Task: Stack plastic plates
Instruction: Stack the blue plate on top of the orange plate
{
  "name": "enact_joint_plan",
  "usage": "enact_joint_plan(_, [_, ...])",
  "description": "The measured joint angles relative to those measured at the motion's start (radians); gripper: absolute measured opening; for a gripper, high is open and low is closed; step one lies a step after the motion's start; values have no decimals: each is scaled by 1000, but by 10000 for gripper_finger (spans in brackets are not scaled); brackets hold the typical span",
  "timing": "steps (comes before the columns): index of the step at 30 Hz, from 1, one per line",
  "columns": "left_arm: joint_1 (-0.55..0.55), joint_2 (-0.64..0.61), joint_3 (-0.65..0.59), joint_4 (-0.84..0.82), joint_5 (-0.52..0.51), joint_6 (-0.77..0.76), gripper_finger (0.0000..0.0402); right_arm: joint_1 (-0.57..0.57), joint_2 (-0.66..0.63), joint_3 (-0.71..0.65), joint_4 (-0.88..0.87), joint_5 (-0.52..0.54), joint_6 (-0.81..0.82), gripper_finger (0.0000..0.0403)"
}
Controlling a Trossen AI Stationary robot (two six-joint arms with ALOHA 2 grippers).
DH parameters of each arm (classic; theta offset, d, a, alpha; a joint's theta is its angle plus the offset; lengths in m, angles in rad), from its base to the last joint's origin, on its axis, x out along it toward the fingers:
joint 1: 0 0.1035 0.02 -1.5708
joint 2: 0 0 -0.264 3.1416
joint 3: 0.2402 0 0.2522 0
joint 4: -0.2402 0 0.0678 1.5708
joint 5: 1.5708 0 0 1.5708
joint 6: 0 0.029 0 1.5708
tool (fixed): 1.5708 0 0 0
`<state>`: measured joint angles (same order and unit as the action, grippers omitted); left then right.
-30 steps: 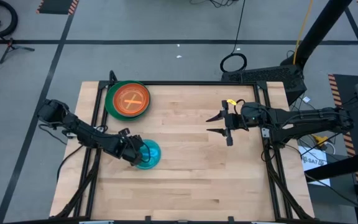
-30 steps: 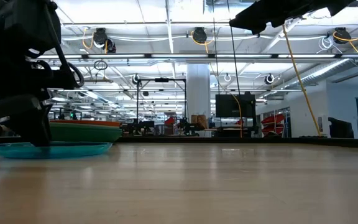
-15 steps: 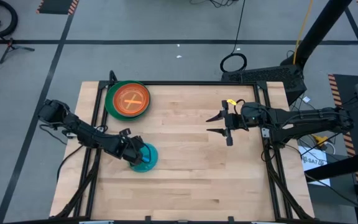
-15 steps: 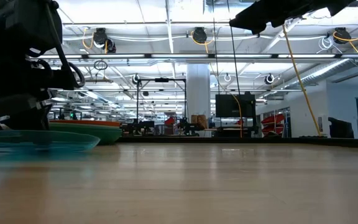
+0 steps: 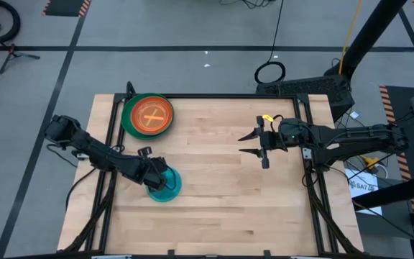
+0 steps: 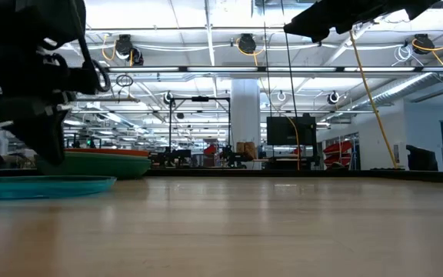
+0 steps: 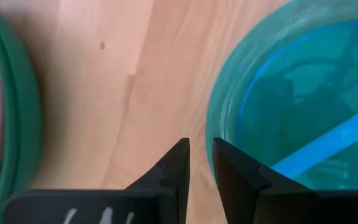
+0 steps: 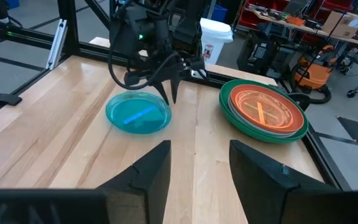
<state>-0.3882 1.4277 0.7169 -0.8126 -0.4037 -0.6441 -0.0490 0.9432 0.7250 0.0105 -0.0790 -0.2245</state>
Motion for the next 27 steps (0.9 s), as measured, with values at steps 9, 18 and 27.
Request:
enact_joint_plan(9, [0, -1, 41, -56, -21, 8, 76, 0, 0, 0, 0, 0, -1, 154])
enact_joint_plan(18, [-44, -248, -67, 132, -24, 30, 76, 0, 0, 0, -1, 0, -3, 154])
enact_joint_plan(27, [-88, -440, -266, 196, -19, -196, 76, 0, 0, 0, 4, 0, -4, 154])
